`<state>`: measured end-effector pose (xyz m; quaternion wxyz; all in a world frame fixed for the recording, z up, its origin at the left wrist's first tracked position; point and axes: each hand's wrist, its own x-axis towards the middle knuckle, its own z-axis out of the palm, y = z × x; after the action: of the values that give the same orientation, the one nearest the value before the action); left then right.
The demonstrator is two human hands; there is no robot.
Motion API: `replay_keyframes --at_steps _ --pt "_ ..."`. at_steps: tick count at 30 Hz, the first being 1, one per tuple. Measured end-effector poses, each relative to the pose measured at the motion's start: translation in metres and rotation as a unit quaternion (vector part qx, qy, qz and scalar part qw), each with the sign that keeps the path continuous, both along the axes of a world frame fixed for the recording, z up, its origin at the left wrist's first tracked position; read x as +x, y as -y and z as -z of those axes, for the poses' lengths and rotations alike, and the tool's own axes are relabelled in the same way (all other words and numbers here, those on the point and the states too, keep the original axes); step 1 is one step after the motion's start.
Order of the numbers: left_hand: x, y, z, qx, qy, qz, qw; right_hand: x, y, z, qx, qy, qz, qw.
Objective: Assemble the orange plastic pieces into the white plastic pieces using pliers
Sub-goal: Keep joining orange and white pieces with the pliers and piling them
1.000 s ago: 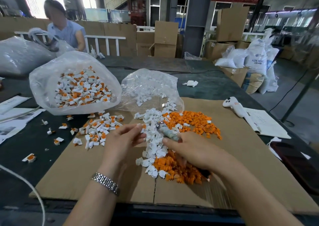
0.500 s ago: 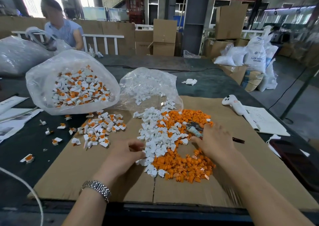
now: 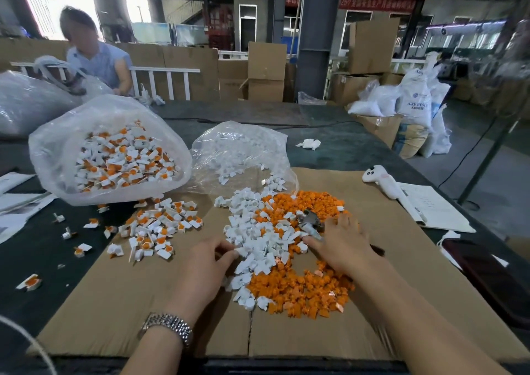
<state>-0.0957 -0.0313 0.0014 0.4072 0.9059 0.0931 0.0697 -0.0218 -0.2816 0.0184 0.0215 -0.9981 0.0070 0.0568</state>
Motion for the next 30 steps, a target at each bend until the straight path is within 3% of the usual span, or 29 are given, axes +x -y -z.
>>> replay_keyframes --at_steps 2,6,10,14,17,26,30 --pt "0.001 -0.002 -0.001 -0.038 0.012 -0.012 0.999 0.001 0.004 -0.006 0.038 -0.012 0.003 0.999" --pt "0.003 -0.006 0.000 -0.084 0.045 -0.022 0.995 -0.005 0.015 -0.023 0.061 0.084 -0.079 0.991" --pt "0.003 -0.006 0.000 -0.203 0.066 -0.043 0.976 -0.019 0.014 -0.036 0.073 -0.028 -0.169 0.983" --pt "0.001 -0.004 0.002 -0.423 0.013 -0.059 0.904 -0.025 0.004 -0.032 -0.008 -0.039 -0.188 0.981" --pt "-0.001 -0.005 0.001 -0.532 -0.016 -0.047 0.846 -0.024 -0.002 -0.026 -0.040 -0.016 -0.192 0.980" --pt "0.004 -0.012 -0.006 -0.650 -0.030 -0.035 0.758 -0.027 -0.016 -0.022 -0.096 0.030 -0.208 0.973" --pt "0.002 -0.008 -0.006 -0.681 -0.040 -0.044 0.730 -0.027 -0.019 -0.021 -0.057 0.035 -0.200 0.978"
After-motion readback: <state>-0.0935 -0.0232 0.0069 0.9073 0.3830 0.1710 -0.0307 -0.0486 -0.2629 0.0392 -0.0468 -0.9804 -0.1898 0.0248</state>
